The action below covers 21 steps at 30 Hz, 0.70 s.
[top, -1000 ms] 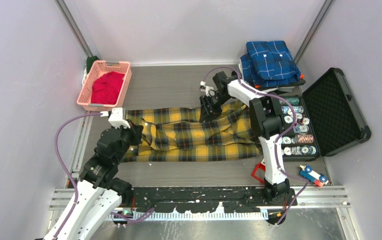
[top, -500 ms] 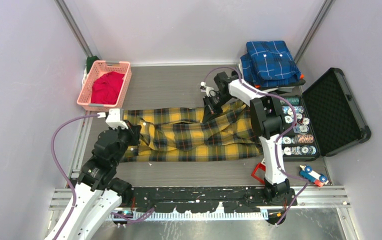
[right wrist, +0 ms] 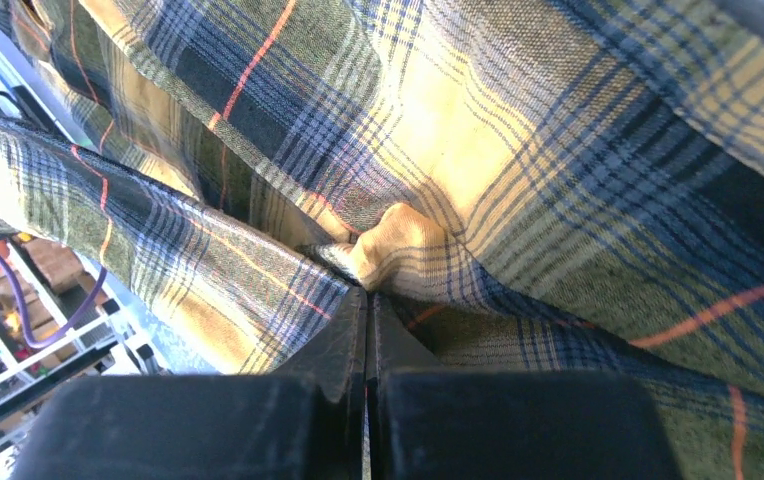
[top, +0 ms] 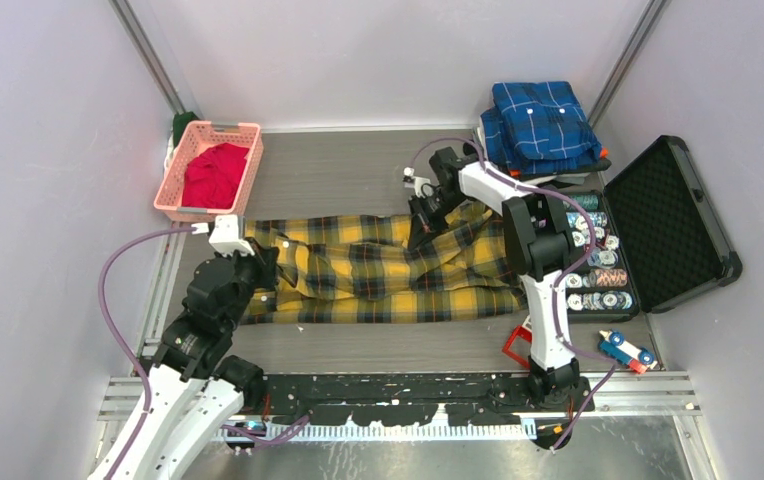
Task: Fold and stack the mixed laundry pile
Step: Fold the shirt at the center of the board.
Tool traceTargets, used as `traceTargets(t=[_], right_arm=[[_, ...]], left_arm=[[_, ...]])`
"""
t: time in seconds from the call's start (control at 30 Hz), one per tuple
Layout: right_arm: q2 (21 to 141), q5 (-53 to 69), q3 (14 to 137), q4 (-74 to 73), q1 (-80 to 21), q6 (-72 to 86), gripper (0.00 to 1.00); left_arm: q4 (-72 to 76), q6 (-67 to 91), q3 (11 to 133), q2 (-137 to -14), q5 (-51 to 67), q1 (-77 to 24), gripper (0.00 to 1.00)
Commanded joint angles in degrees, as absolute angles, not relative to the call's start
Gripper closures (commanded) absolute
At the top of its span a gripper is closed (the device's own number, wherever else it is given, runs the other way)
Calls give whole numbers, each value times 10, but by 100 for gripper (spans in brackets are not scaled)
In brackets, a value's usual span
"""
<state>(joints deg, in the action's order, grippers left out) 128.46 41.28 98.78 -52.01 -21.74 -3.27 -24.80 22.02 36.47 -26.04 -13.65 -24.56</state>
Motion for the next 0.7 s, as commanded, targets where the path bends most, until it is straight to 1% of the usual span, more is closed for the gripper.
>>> traceTargets(t=[0.0,0.17,0.4,0.53,0.67], right_arm=[[1225,377,992,-489,-213,-2,99],[1219,339,1007,-468,-204,38,99],[1229,300,1047,-468,-199,56,99],[1243,282,1079,-478,-195,60,99],[1265,273,1119,-497,-193,61,99]], left_arm=[[-204,208,389,-276,-158,-243,100],[-151,205,377,-328,-179,-243,100],[-25,192,360,-396,-237,-236,100],[-11,210,378,-443,-278,-220,100],[14,220,384,-484,-295,-194,100]])
